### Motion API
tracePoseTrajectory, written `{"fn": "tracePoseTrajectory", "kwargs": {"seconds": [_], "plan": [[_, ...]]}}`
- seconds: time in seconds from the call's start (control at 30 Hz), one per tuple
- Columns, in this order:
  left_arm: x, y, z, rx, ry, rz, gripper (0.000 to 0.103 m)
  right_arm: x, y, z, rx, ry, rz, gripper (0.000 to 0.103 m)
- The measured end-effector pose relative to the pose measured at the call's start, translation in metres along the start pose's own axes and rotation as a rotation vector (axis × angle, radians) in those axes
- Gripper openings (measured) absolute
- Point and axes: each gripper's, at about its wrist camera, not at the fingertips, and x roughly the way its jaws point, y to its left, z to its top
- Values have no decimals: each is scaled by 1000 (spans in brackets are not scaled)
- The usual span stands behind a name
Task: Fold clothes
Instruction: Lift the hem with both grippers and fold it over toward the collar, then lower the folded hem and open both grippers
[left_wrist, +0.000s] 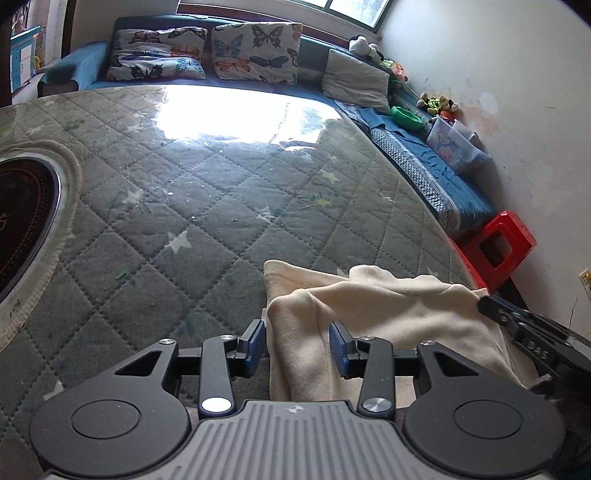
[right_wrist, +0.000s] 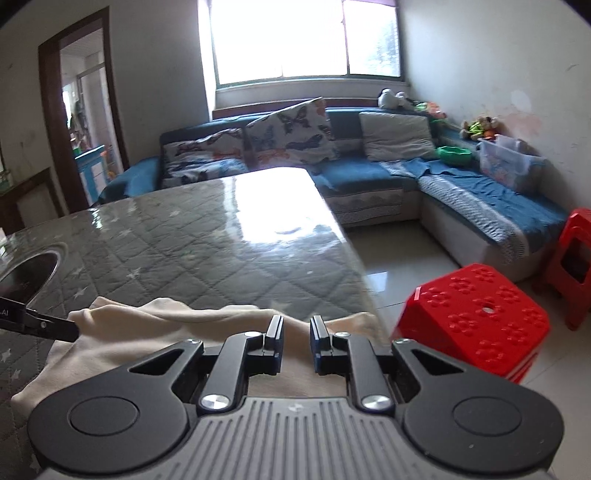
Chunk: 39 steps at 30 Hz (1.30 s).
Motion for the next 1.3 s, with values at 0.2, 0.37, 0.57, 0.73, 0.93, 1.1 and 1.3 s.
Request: {"fn": "tracePoseTrajectory", "kwargs": {"seconds": [0.2, 0.37, 0.57, 0.73, 0.93, 1.1, 1.3], "plan": [[12, -3, 6, 16, 7, 7, 44, 23, 10, -1, -1, 31, 18, 15], [21, -3, 9, 21, 9, 14, 47, 32, 9, -2, 2, 38, 13, 18], [25, -7, 13, 28, 9, 9, 50, 23, 13, 0, -8, 14, 21, 29], [29, -11, 14, 50, -4, 29, 54, 12, 22, -5, -34, 12, 53, 39], [29, -16, 12, 75, -10, 49, 58, 13, 34, -19, -69, 41, 55, 55], [21, -15, 5, 88, -25, 60, 64, 0, 41, -22, -93, 29, 64, 64], [9, -15, -10, 107, -36, 65, 73, -19, 49, -35, -131, 24, 62, 76]]}}
